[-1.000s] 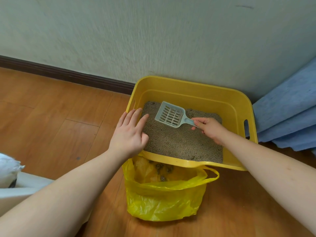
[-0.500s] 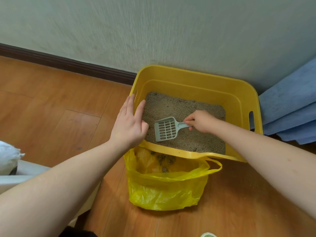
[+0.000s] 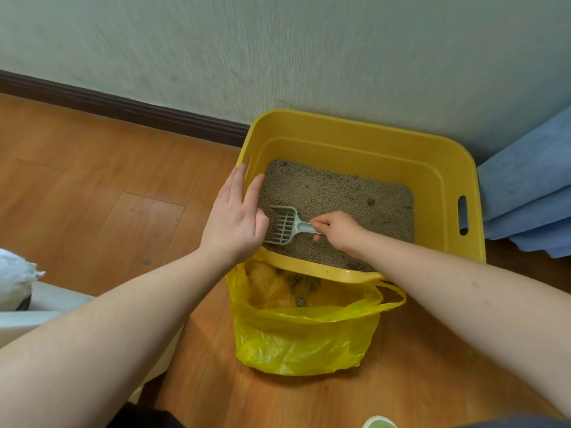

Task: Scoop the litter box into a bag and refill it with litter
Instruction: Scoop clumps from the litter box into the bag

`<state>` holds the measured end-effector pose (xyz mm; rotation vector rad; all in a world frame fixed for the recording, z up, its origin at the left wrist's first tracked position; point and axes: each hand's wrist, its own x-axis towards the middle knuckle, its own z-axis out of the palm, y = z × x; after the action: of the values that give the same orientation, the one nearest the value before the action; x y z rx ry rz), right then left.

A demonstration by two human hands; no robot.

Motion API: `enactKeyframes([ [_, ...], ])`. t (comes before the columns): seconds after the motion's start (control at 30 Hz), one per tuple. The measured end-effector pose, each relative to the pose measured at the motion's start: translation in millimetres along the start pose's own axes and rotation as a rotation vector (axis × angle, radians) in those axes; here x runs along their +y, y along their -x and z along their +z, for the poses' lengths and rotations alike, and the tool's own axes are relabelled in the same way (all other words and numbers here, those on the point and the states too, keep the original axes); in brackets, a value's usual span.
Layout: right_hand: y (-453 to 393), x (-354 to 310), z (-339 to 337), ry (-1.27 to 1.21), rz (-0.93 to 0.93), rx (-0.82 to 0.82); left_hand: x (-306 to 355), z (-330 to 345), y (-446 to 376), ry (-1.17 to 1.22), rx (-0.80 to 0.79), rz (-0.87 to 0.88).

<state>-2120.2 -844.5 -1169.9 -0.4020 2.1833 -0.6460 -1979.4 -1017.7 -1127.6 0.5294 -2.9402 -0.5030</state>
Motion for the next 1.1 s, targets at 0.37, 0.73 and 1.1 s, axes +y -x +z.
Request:
enactKeyframes([
  [0.37,14.1,16.8,-37.5,-0.047,-0.055,-0.075,1.7,-1.0,0.0,0.012,-0.009,-0.021],
  [0.73,31.0,38.2,-59.8,-0.131,-0.026,-0.007,0.1,0.5,-0.6,0.006,-0.014,-0.02],
  [1.1,88.7,39.2,-76.9,-0.171,-0.077,0.097,-0.8,-1.9,0.4,-0.013,-0.021,0.008],
])
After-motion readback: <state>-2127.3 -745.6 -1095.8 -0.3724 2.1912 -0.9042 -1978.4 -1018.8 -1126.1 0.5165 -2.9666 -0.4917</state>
